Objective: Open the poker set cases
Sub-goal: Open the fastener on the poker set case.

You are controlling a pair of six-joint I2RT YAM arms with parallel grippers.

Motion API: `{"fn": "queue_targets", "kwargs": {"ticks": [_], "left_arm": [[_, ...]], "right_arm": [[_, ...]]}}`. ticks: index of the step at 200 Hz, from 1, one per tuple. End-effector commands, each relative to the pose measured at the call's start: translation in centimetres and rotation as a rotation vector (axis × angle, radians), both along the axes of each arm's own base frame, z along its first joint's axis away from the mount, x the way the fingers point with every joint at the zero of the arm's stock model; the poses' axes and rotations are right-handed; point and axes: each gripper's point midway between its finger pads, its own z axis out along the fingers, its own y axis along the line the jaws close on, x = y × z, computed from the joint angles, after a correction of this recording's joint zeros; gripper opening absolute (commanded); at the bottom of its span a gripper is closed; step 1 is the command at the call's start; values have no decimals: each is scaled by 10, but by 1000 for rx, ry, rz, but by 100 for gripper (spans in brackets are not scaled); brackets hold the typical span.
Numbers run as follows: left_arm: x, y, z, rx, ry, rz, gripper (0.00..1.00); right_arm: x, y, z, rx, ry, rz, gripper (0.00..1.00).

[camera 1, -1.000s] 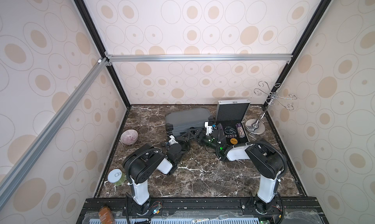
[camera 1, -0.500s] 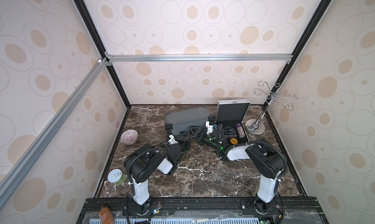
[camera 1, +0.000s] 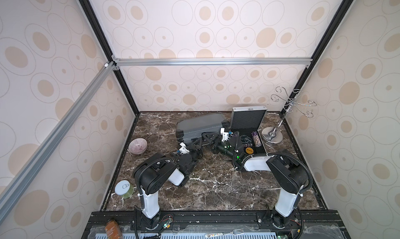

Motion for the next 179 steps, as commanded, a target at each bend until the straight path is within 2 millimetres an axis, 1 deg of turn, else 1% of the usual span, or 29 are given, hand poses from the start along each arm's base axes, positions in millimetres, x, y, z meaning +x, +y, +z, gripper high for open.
{"fn": "queue_targets", "kwargs": {"ticks": [1, 43, 58, 90, 140, 151, 179], "left_arm": [[-22, -16, 70, -446, -116, -192, 0], [-22, -17, 63, -438, -99, -189, 0], [-22, -18, 62, -436, -98, -192, 0], [-20, -19, 55, -431, -81, -191, 0], [-19, -20, 48, -431, -63, -190, 0], [-18, -20, 48, -433, -62, -190, 0], [-17, -21, 51, -437, -69, -192, 0]], "right_arm": [[-37, -13, 180, 372, -420, 55, 89], [-37, -17, 184, 386, -413, 41, 89], [-35, -19, 182, 394, -396, 27, 89], [-37, -23, 191, 415, -400, 21, 89], [-41, -23, 196, 433, -393, 24, 88], [-41, -25, 195, 432, -392, 21, 88], [-42, -25, 183, 410, -377, 12, 88]]}}
